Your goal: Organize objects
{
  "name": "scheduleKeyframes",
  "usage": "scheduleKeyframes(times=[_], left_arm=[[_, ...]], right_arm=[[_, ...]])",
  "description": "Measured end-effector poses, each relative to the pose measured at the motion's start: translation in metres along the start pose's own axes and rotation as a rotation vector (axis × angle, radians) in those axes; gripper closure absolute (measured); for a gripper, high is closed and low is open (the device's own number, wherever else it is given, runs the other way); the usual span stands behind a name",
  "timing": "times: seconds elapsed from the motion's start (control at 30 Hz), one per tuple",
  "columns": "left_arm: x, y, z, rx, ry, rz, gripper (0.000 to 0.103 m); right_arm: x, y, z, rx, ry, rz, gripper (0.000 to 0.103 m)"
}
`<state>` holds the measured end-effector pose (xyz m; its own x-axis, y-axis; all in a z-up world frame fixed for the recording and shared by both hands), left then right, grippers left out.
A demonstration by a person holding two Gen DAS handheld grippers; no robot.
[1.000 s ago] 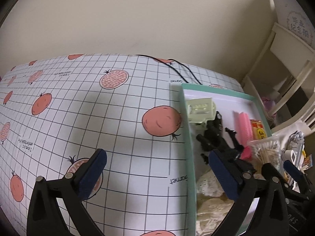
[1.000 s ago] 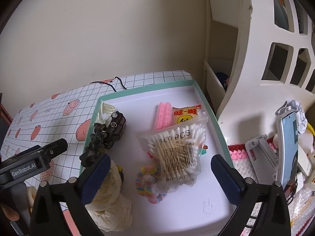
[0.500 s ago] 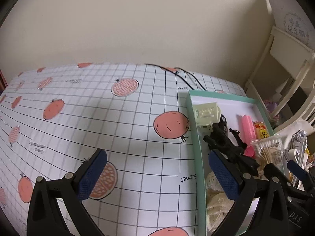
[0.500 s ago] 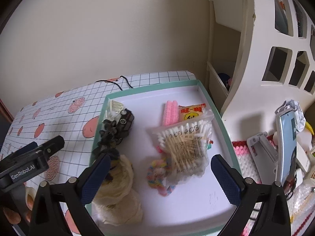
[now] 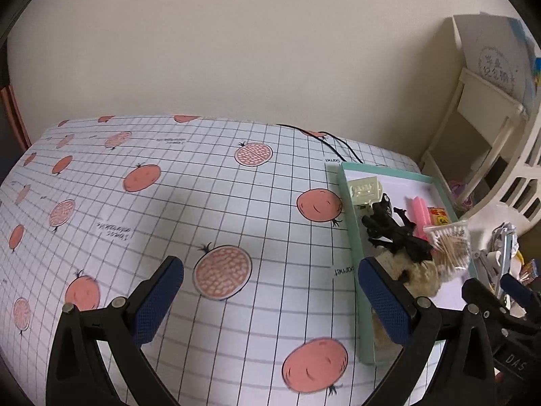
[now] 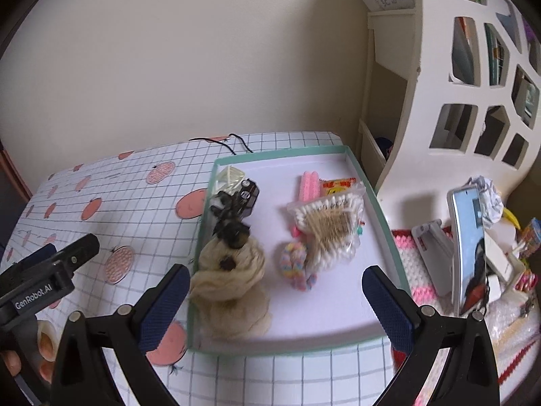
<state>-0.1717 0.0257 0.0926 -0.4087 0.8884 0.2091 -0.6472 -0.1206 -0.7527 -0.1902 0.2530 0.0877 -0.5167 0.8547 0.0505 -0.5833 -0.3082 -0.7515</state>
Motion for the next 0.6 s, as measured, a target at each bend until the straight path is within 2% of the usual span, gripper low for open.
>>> scheduleKeyframes(times=[0.27, 0.6], left_arm=[[-0.015, -0.034, -0.018, 0.049, -0.008, 0.028, 0.000], [-0.028, -0.059, -0.056, 0.050, 0.013, 0.034, 0.000]], right_arm=[[-0.007, -0.025, -0.025, 0.002, 0.004, 0.011, 0.000], [-0.019, -0.053, -0.056, 0.015, 0.004, 0.015, 0.000]])
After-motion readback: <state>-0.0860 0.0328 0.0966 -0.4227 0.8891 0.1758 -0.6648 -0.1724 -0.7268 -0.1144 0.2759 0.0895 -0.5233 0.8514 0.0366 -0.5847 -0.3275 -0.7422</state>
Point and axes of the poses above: each gripper's, at about its wrist camera, not at the fingertips, and y roughly the way its jaws point, x to its right, z to its top, the point moved 2 cm from there along y, roughly the way its jaws point, and after that the axes turned 8 degrees about -y, right-handed, at the moved point
